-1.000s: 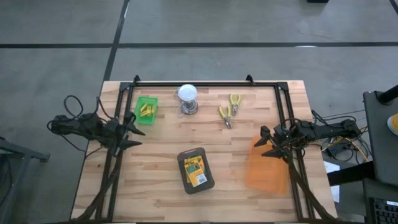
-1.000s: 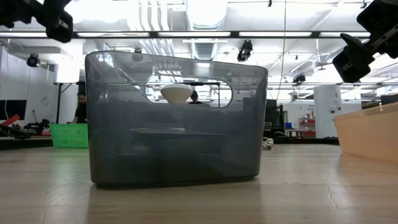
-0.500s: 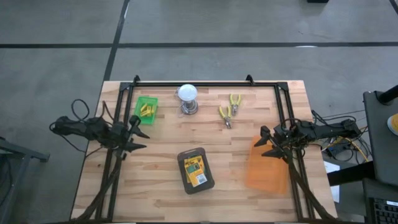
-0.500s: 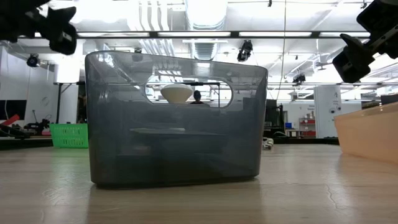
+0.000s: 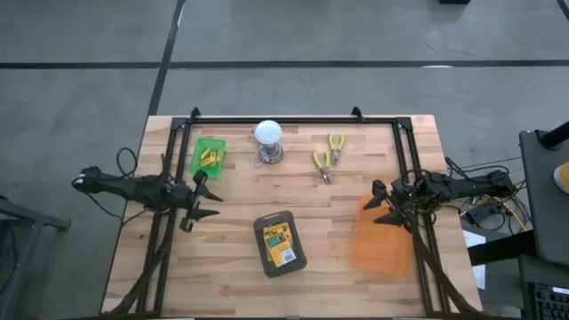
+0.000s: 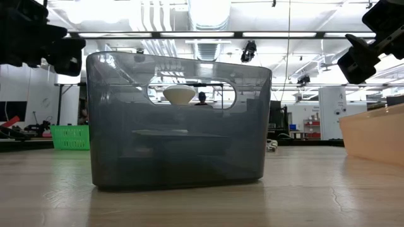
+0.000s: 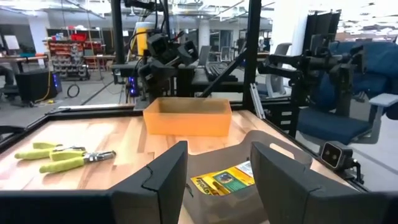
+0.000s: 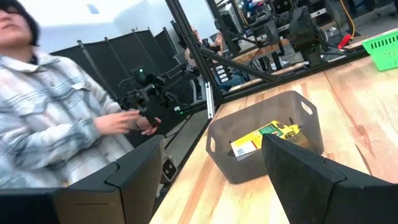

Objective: Pick & Place School Supplies
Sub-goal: Put the green puncher into the orange bin

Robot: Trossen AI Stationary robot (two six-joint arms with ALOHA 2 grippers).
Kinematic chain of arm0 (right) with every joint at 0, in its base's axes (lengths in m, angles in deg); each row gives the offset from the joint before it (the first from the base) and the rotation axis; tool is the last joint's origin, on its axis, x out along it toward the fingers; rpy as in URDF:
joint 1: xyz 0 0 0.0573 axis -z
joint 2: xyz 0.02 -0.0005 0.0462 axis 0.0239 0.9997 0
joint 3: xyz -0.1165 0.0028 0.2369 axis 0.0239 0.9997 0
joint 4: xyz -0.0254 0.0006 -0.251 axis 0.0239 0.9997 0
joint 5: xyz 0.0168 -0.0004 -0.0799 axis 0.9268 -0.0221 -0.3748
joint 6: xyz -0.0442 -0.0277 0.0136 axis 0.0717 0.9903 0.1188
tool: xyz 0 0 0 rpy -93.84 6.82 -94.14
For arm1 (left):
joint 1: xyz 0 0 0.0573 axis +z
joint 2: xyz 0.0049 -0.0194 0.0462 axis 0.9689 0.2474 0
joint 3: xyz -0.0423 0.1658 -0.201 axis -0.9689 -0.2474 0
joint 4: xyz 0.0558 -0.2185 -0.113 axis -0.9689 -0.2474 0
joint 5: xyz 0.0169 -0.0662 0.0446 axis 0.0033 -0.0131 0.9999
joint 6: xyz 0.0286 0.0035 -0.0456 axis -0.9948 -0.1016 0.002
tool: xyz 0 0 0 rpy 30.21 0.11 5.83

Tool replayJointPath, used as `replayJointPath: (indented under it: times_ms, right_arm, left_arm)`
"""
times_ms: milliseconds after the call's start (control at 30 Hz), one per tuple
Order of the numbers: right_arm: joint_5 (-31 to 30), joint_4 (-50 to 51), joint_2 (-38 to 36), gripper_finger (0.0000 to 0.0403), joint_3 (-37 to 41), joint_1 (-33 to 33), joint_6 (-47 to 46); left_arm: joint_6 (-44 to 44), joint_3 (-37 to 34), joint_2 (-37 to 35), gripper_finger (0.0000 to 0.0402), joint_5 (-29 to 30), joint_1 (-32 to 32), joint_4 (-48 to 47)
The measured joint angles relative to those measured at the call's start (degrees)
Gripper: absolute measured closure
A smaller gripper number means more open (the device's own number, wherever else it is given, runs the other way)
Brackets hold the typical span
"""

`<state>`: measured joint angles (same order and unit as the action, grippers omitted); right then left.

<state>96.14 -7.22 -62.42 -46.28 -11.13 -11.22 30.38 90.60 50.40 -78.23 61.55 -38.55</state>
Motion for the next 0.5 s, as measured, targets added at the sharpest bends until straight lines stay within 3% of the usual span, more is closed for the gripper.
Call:
replayJointPath:
  times_ms: [500]
  right_arm:
    - [0.00, 0.09, 0.07, 0.0145, 0.00, 0.01, 0.00]
  left_arm:
    - [0.70, 0.11, 1.20, 0.0220, 0.07, 0.02, -0.53]
